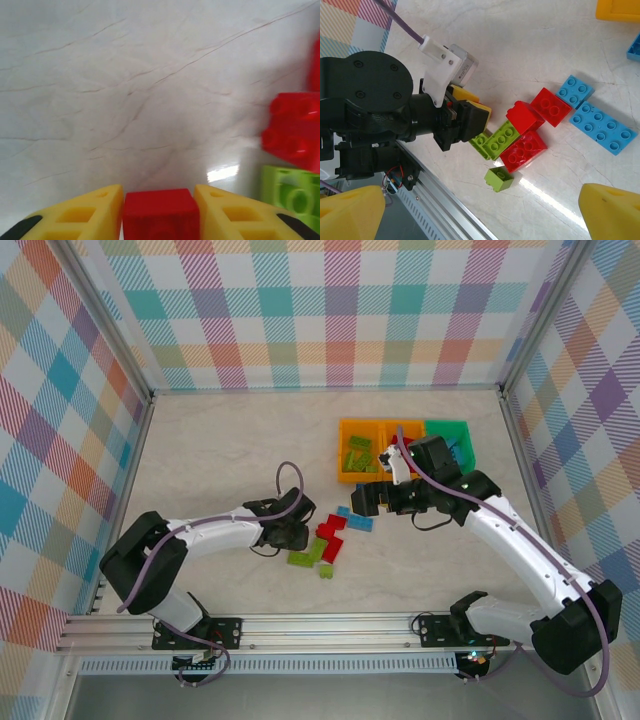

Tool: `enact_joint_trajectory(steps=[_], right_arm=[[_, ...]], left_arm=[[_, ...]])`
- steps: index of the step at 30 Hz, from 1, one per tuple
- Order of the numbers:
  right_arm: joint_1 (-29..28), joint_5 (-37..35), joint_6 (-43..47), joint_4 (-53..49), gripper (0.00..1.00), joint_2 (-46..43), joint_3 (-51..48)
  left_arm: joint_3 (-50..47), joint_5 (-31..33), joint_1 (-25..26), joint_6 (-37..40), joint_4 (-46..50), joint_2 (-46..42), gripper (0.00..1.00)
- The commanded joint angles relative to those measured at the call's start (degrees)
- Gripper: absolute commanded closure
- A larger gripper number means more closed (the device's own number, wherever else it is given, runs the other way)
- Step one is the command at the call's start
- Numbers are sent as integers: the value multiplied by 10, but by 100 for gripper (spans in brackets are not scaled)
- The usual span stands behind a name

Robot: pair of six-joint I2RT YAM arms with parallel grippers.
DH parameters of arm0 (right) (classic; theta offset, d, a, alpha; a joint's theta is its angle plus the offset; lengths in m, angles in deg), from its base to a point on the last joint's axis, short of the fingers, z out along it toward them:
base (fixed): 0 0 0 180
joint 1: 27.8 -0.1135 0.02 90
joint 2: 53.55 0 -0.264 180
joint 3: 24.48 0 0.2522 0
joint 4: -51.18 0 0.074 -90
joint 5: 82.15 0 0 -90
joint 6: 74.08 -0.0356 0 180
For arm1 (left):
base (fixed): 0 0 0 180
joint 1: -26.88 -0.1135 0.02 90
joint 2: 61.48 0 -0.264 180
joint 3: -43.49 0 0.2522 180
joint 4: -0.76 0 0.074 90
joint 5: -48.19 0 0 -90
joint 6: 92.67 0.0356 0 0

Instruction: Sort the legos into containers by color

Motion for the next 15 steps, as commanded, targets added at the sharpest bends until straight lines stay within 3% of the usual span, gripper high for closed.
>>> enact_joint_trajectory(steps=[1,8,12,15], right_arm=[[1,18,-8,7,0,-1,-7],[1,26,-4,-1,0,-3,-11],[1,41,7,-18,0,-10,-10],[1,-2,-7,-8,0,-40,-11]], left_arm=[[-2,30,5,19,33,16,61],[-2,4,5,4,-1,-26,86],[41,-47,6,18,-52,-89,87],[108,-68,6,50,-122,-84,87]])
